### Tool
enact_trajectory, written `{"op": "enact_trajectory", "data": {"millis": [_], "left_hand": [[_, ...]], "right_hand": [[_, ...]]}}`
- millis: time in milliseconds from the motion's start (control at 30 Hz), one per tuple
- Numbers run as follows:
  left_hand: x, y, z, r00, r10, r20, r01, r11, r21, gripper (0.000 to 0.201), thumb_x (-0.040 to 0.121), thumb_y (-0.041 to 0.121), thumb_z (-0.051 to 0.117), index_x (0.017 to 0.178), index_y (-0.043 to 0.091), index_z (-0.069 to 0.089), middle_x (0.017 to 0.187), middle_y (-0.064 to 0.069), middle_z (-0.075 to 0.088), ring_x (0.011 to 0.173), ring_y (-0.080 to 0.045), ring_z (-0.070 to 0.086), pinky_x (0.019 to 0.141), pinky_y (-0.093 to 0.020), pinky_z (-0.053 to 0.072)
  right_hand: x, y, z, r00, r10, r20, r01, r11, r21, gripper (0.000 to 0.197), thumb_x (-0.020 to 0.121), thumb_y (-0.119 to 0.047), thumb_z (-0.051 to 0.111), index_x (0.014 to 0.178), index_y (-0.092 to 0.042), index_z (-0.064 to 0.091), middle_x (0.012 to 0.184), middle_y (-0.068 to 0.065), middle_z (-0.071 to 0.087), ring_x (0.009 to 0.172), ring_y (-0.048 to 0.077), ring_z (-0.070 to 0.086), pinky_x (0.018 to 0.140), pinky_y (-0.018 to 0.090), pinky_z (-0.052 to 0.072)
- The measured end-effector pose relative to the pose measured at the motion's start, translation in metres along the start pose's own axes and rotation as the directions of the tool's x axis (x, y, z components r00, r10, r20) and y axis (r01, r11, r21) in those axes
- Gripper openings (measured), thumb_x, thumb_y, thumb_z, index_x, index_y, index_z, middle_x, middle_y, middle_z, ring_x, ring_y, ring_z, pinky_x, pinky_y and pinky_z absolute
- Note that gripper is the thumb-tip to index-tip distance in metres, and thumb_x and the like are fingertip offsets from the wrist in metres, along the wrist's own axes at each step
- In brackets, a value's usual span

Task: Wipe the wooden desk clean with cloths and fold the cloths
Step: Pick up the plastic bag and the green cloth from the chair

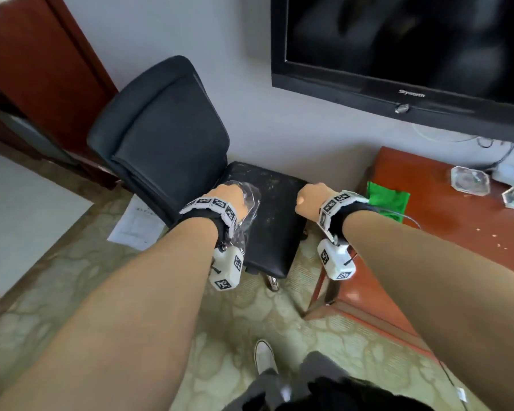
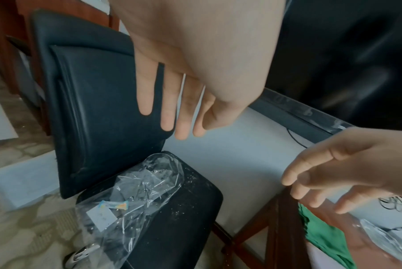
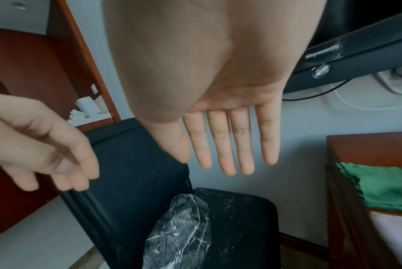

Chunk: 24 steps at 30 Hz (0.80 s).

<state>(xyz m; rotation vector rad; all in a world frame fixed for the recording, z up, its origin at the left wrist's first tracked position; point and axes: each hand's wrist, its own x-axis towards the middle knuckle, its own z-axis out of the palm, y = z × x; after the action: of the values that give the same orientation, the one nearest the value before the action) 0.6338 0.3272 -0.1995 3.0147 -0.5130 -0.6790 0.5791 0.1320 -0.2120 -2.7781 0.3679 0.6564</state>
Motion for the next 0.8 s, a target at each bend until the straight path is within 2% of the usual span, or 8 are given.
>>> {"op": "enact_trajectory", "data": {"millis": [100, 233, 300, 333, 400, 533, 667, 800], "left_hand": [[0.022, -0.027, 0.004, 0.999, -0.030, 0.037, 0.031, 0.999, -0.016, 0.027, 0.089, 0.026, 0.047, 0.094, 0.014, 0.070, 0.095, -0.011, 0.066, 0.074, -0.034, 0.061, 0.077, -0.041, 0.056], [0.057, -0.048, 0.011, 0.993, -0.057, 0.100, 0.060, 0.998, -0.028, 0.024, 0.083, 0.018, 0.049, 0.093, 0.005, 0.068, 0.096, -0.018, 0.066, 0.082, -0.032, 0.067, 0.059, -0.031, 0.046], [0.077, -0.057, 0.009, 0.991, -0.054, 0.124, 0.057, 0.998, -0.020, 0.021, 0.083, 0.018, 0.050, 0.087, 0.006, 0.066, 0.095, -0.019, 0.065, 0.075, -0.030, 0.066, 0.056, -0.030, 0.043], [0.089, -0.062, 0.007, 0.990, -0.057, 0.131, 0.058, 0.998, -0.010, 0.018, 0.083, 0.019, 0.050, 0.083, 0.009, 0.065, 0.092, -0.018, 0.065, 0.068, -0.028, 0.063, 0.056, -0.030, 0.044], [0.115, -0.075, 0.003, 0.987, -0.071, 0.141, 0.071, 0.997, 0.007, 0.018, 0.084, 0.020, 0.051, 0.087, 0.016, 0.068, 0.088, -0.010, 0.066, 0.066, -0.026, 0.059, 0.061, -0.032, 0.048], [0.172, -0.096, -0.002, 0.976, -0.082, 0.200, 0.073, 0.996, 0.054, 0.023, 0.088, 0.024, 0.052, 0.101, 0.020, 0.070, 0.099, -0.006, 0.068, 0.080, -0.030, 0.064, 0.075, -0.038, 0.057], [0.228, -0.099, 0.002, 0.970, -0.036, 0.239, 0.017, 0.996, 0.082, 0.024, 0.091, 0.024, 0.051, 0.107, 0.020, 0.068, 0.102, -0.006, 0.067, 0.084, -0.030, 0.065, 0.076, -0.037, 0.057], [0.272, -0.097, 0.018, 0.950, 0.016, 0.312, -0.043, 0.996, 0.080, 0.028, 0.094, 0.023, 0.051, 0.120, 0.018, 0.062, 0.116, -0.006, 0.062, 0.095, -0.030, 0.064, 0.082, -0.040, 0.056]], "right_hand": [[0.027, -0.014, 0.005, 1.000, 0.012, 0.023, -0.012, 1.000, 0.005, 0.021, 0.085, -0.022, 0.052, 0.096, -0.011, 0.066, 0.088, 0.010, 0.063, 0.077, 0.032, 0.059, 0.069, 0.032, 0.047], [0.066, -0.022, 0.008, 0.998, 0.031, 0.057, -0.032, 0.999, 0.018, 0.020, 0.085, -0.023, 0.053, 0.097, -0.011, 0.064, 0.091, 0.011, 0.063, 0.081, 0.033, 0.061, 0.075, 0.035, 0.052], [0.093, -0.024, 0.004, 0.997, 0.042, 0.060, -0.043, 0.999, 0.018, 0.020, 0.084, -0.023, 0.052, 0.095, -0.012, 0.064, 0.092, 0.011, 0.065, 0.079, 0.032, 0.062, 0.076, 0.036, 0.054], [0.107, -0.026, 0.002, 0.997, 0.047, 0.062, -0.048, 0.999, 0.021, 0.020, 0.083, -0.023, 0.052, 0.095, -0.012, 0.065, 0.092, 0.011, 0.065, 0.078, 0.032, 0.062, 0.077, 0.038, 0.055], [0.138, -0.030, -0.003, 0.997, 0.035, 0.064, -0.037, 0.999, 0.027, 0.021, 0.084, -0.023, 0.051, 0.096, -0.012, 0.064, 0.091, 0.010, 0.066, 0.078, 0.032, 0.063, 0.078, 0.040, 0.056], [0.199, -0.039, -0.006, 0.993, 0.005, 0.121, -0.008, 1.000, 0.028, 0.023, 0.086, -0.022, 0.050, 0.098, -0.009, 0.066, 0.090, 0.010, 0.066, 0.080, 0.030, 0.062, 0.074, 0.034, 0.053], [0.252, -0.042, 0.004, 0.984, 0.022, 0.176, -0.027, 0.999, 0.025, 0.021, 0.087, -0.019, 0.047, 0.095, -0.007, 0.063, 0.091, 0.011, 0.066, 0.080, 0.030, 0.064, 0.075, 0.035, 0.055], [0.293, -0.052, 0.021, 0.975, 0.012, 0.220, -0.021, 0.999, 0.039, 0.019, 0.087, -0.017, 0.048, 0.097, -0.011, 0.062, 0.089, 0.009, 0.065, 0.077, 0.030, 0.063, 0.073, 0.037, 0.056]]}}
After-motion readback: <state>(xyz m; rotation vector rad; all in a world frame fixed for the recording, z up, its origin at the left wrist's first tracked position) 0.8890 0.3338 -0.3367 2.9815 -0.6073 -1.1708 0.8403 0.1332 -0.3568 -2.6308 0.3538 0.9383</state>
